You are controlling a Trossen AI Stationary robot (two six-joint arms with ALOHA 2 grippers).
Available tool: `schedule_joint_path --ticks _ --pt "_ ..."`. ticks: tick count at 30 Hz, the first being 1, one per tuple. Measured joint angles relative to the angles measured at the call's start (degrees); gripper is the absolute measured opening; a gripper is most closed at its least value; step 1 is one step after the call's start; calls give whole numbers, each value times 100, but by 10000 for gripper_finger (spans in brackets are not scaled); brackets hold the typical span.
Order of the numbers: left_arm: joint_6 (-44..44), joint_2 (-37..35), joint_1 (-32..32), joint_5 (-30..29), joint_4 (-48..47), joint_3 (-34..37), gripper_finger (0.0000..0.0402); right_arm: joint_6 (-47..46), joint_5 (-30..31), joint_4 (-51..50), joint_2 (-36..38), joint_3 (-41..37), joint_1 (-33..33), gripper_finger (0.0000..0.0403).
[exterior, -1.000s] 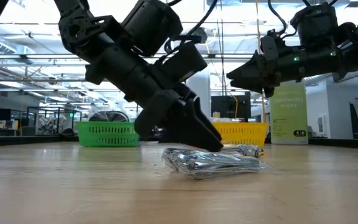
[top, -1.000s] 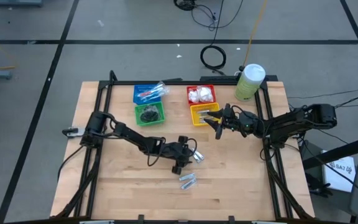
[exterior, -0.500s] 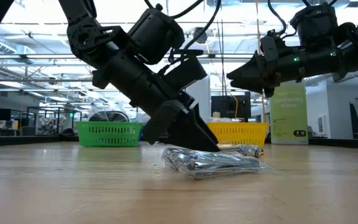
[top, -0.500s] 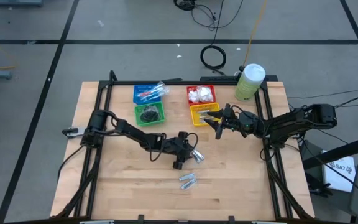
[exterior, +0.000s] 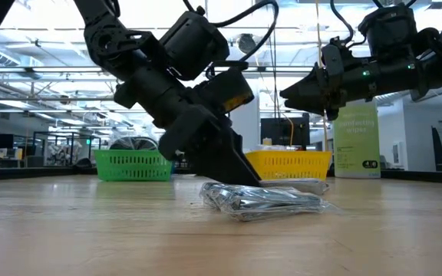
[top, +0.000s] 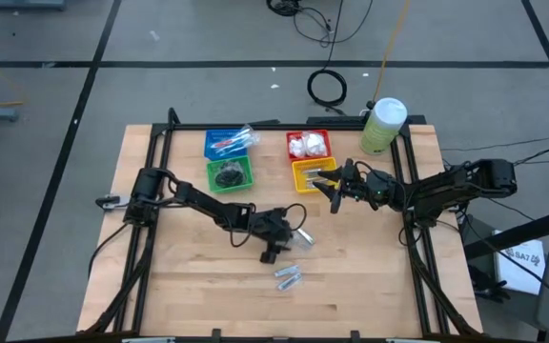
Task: Pick & Place Travel size toiletries
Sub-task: Put the nail cutter into the yellow bin
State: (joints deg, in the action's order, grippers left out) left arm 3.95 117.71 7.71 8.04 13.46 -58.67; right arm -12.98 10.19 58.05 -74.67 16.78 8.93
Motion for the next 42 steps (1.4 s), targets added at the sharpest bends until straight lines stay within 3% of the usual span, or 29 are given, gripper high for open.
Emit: schedule_joint_path --ticks 3,7,12,16,22,32,42 --pt "-112 -2 32 376 -111 2 209 1 -1 -3 -2 0 -2 181" --pt "-252 7 54 464 50 20 209 1 -1 -3 -2 0 -2 181" --pt "-189 44 78 102 740 35 209 10 -1 -4 0 0 -2 181" --pt "433 55 136 -369 925 46 209 14 -1 -4 -2 2 -2 181" --pt "656 55 165 -565 1026 46 209 16 -1 -5 -2 2 -2 181" --pt "713 52 169 -464 1019 -18 209 17 -1 -5 -2 2 -2 181" --pt "496 46 106 -361 444 -343 209 16 -1 -3 0 2 -2 181"
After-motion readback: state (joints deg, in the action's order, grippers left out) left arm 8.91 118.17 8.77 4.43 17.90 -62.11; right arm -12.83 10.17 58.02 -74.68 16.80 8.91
